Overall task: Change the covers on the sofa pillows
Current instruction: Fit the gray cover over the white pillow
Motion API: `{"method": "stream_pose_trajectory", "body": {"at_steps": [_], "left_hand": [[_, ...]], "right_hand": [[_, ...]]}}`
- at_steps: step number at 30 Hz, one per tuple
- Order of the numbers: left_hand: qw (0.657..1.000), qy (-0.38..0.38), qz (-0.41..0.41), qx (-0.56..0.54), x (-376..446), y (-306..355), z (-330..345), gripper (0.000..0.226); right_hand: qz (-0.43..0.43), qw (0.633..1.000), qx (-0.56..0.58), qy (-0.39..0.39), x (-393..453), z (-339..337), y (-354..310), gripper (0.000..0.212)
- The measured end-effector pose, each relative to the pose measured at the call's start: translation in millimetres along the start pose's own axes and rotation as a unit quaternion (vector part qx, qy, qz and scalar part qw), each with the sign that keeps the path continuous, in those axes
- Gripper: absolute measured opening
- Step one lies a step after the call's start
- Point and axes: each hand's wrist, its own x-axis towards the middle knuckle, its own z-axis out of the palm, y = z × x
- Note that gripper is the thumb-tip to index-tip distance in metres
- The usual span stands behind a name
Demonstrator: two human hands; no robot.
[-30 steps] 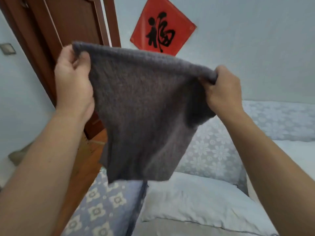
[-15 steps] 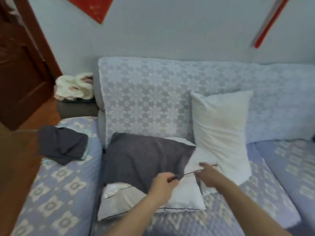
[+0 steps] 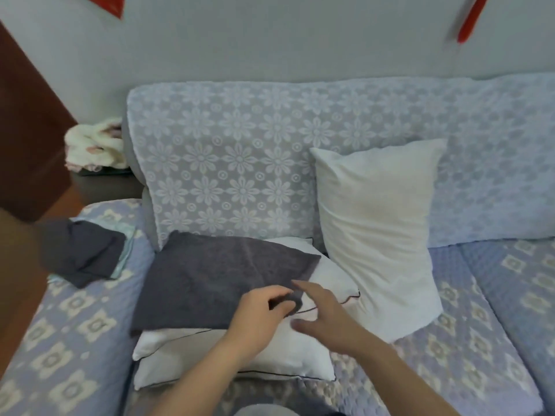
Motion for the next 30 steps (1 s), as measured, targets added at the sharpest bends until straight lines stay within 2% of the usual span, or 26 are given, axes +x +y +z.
{"method": "stream_pose_trajectory", "body": {"at_steps": [2, 4, 6, 8, 11, 12, 14, 15, 17, 20, 22, 24, 26, 28, 30], "left_hand": [[0.999, 0.033, 0.019, 0.006, -2, 18, 8, 0.029], [0.992, 0.118, 0.035, 0.031, 0, 20, 9, 0.038], [0.974, 0.181, 0.041, 0.126, 1, 4, 11, 0.050], [0.952, 0.206, -0.005, 0.228, -7, -24, 13, 0.050], [0.922, 0.289, -0.114, 0.231, -19, -60, -6, 0.033], [0.906, 0.327, -0.149, 0.222, -22, -68, -22, 0.033], [0.872, 0.381, -0.230, 0.202, -27, -77, -69, 0.028], [0.857, 0.389, -0.266, 0.205, -27, -80, -94, 0.025], [0.845, 0.389, -0.287, 0.227, -26, -82, -141, 0.021], [0.841, 0.407, -0.228, 0.273, -10, -60, -199, 0.027], [0.820, 0.485, -0.160, 0.258, 7, -31, -232, 0.030], [0.790, 0.568, -0.048, 0.224, 15, 2, -258, 0.029], [0.766, 0.607, 0.054, 0.204, 12, 20, -271, 0.025], [0.756, 0.602, 0.121, 0.227, 4, 15, -276, 0.022], [0.756, 0.575, 0.135, 0.282, -10, -16, -265, 0.023]], "right_hand": [[-0.082, 0.997, -0.002, -0.013, 8, -4, -4, 0.024], [-0.089, 0.996, 0.016, -0.015, 15, -16, -7, 0.024], [-0.101, 0.993, 0.041, -0.046, 25, -31, -5, 0.025], [-0.136, 0.988, 0.014, -0.067, 30, -40, -16, 0.028], [-0.200, 0.976, 0.031, -0.080, 34, -55, -61, 0.033], [-0.225, 0.971, 0.053, -0.063, 35, -62, -79, 0.034], [-0.244, 0.963, 0.106, 0.043, 47, -74, -109, 0.036], [-0.226, 0.958, 0.132, 0.114, 59, -83, -119, 0.032], [-0.162, 0.951, 0.142, 0.222, 93, -104, -131, 0.020], [-0.104, 0.955, 0.129, 0.245, 141, -140, -143, 0.020], [-0.106, 0.941, 0.160, 0.278, 153, -162, -155, 0.020], [-0.137, 0.918, 0.186, 0.323, 141, -176, -172, 0.019], [-0.149, 0.906, 0.197, 0.343, 116, -178, -173, 0.023], [-0.128, 0.903, 0.216, 0.348, 90, -166, -154, 0.026], [-0.072, 0.915, 0.196, 0.346, 68, -143, -116, 0.028]]}}
